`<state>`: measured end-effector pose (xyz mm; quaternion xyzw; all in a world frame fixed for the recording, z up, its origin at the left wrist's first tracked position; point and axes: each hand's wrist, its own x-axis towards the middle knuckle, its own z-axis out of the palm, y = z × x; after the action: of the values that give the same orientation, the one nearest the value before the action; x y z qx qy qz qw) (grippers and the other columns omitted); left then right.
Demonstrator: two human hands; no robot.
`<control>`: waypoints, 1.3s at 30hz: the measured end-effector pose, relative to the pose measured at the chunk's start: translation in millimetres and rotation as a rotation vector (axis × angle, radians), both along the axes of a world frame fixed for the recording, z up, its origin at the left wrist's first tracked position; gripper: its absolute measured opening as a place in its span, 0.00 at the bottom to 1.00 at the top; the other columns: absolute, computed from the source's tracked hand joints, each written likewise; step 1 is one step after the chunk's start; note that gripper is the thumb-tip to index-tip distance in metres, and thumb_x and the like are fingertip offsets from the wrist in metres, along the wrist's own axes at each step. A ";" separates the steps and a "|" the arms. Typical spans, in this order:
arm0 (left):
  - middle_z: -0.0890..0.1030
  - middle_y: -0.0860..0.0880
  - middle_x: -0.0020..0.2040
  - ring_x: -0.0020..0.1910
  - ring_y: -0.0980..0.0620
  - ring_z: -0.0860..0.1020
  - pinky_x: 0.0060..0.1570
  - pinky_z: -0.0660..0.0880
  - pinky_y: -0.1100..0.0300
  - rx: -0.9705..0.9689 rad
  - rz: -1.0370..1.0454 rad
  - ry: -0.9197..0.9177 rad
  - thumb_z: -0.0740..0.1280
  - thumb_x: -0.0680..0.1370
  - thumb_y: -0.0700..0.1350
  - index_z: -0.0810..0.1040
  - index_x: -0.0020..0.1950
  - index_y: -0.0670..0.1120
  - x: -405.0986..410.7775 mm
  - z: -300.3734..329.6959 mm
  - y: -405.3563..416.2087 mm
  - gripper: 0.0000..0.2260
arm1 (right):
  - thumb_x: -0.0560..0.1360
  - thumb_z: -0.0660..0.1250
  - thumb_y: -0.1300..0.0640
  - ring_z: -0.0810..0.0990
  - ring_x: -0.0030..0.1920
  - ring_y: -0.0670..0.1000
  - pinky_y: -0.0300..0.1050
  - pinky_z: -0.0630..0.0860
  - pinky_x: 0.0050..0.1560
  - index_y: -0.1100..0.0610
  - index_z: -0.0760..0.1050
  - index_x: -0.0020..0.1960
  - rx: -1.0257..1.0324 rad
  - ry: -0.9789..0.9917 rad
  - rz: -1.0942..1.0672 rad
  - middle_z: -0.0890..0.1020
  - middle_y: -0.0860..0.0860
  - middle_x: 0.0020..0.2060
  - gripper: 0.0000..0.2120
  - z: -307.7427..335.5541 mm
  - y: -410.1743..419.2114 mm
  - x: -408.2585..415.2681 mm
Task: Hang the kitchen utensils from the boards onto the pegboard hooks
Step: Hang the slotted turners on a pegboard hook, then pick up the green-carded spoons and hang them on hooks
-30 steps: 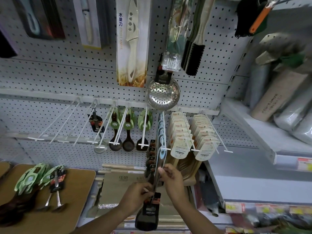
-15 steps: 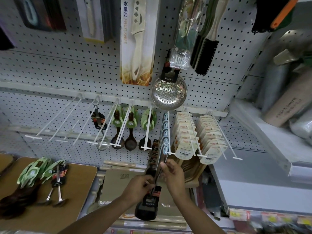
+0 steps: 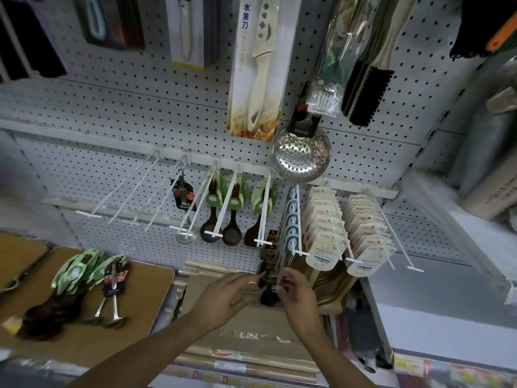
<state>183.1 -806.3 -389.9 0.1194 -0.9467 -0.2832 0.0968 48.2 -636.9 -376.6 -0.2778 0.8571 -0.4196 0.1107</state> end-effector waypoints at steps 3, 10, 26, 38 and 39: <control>0.73 0.59 0.71 0.69 0.60 0.70 0.67 0.64 0.65 -0.071 -0.007 0.048 0.55 0.78 0.63 0.69 0.74 0.58 15.1 8.7 -13.3 0.25 | 0.77 0.68 0.53 0.73 0.59 0.41 0.40 0.72 0.61 0.47 0.73 0.65 0.070 0.126 0.180 0.76 0.41 0.59 0.16 11.5 -0.6 5.8; 0.72 0.63 0.68 0.66 0.67 0.67 0.67 0.65 0.67 -0.071 0.023 0.116 0.65 0.79 0.58 0.70 0.72 0.60 56.5 29.8 -41.8 0.21 | 0.80 0.64 0.52 0.68 0.66 0.44 0.35 0.63 0.65 0.49 0.70 0.69 0.159 0.372 0.475 0.72 0.44 0.65 0.18 25.8 -20.9 25.3; 0.72 0.61 0.71 0.70 0.64 0.67 0.70 0.64 0.65 -0.158 0.108 0.138 0.64 0.77 0.64 0.68 0.74 0.58 219.3 51.3 -141.2 0.26 | 0.77 0.59 0.35 0.63 0.64 0.34 0.34 0.63 0.65 0.47 0.69 0.70 0.074 0.500 0.709 0.72 0.38 0.65 0.26 49.6 -137.4 151.7; 0.74 0.59 0.69 0.66 0.64 0.69 0.65 0.60 0.75 -0.062 0.257 0.059 0.71 0.76 0.57 0.73 0.71 0.55 416.6 22.6 -258.1 0.24 | 0.77 0.63 0.40 0.61 0.67 0.37 0.24 0.46 0.65 0.47 0.66 0.73 0.168 0.388 0.772 0.68 0.40 0.68 0.27 9.3 -273.9 321.4; 0.75 0.57 0.68 0.66 0.62 0.70 0.64 0.62 0.74 -0.029 0.273 0.046 0.71 0.76 0.56 0.74 0.70 0.54 431.9 16.0 -267.3 0.24 | 0.77 0.64 0.42 0.62 0.67 0.37 0.21 0.44 0.64 0.47 0.66 0.73 0.186 0.365 0.781 0.68 0.40 0.67 0.26 4.2 -284.9 335.9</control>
<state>615.0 -1073.5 -373.9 0.2390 -0.9232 -0.2564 0.1578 384.0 -921.9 -372.4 -0.6394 0.7274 -0.2112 0.1321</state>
